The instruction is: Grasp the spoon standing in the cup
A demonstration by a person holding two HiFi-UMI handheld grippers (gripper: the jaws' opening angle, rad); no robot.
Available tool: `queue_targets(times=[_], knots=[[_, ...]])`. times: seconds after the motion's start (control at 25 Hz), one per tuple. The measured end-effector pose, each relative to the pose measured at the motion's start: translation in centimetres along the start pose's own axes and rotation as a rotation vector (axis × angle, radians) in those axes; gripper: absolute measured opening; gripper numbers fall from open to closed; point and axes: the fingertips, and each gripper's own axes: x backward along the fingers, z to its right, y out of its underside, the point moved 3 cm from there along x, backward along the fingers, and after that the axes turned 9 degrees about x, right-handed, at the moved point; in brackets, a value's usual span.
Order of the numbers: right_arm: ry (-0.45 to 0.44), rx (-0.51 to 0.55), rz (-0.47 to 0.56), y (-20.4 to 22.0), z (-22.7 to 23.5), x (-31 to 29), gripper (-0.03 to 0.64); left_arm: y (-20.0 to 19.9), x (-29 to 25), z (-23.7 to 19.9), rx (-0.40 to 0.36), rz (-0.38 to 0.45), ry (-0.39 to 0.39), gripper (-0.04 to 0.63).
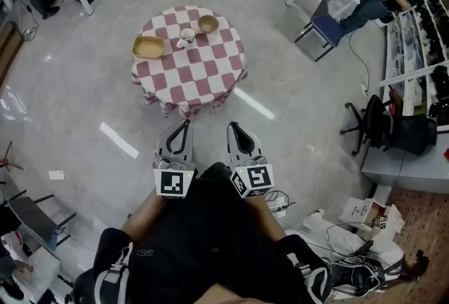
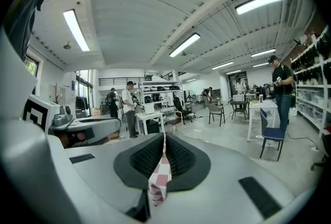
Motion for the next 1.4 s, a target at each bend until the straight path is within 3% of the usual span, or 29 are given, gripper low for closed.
queue_targets(times=[0.32,0.68,0.88,1.0,1.28,1.4], knots=[[-0.057,-0.007,0.006,-0.9,1.6,-6.1,0.035,0.6,-4.8,-2.6,0.01,-0.046,-0.043,0.008],[-0.17,0.005,0.027,-2.0,7.1,-14.6,0.035,-0.8,-12.6,-5.0,-0.027,-0.006,-0.152,0.008],[-0.216,0.013,0.018,-2.6,10.9,-18.8,0.035,-0.7,-18.0,-5.9,-0.017,-0.024,-0.191,0.008],[-0.235,0.014,0.015,-3.0,12.8,-21.0,0.035,-0.8,-21.6,-6.6,-0.08,-0.012,-0.185,0.008],[-0.267,0.002,-0.005,-2.7,17.0,-24.7,0.035,4.2,-29.2,-9.1,-0.12,-0.157,-0.209,0.008],[-0.276,0.0,-0.014,-2.5,18.6,-26.0,0.034,6.7,-32.0,-10.4,-0.084,-0.217,-0.22,0.009]])
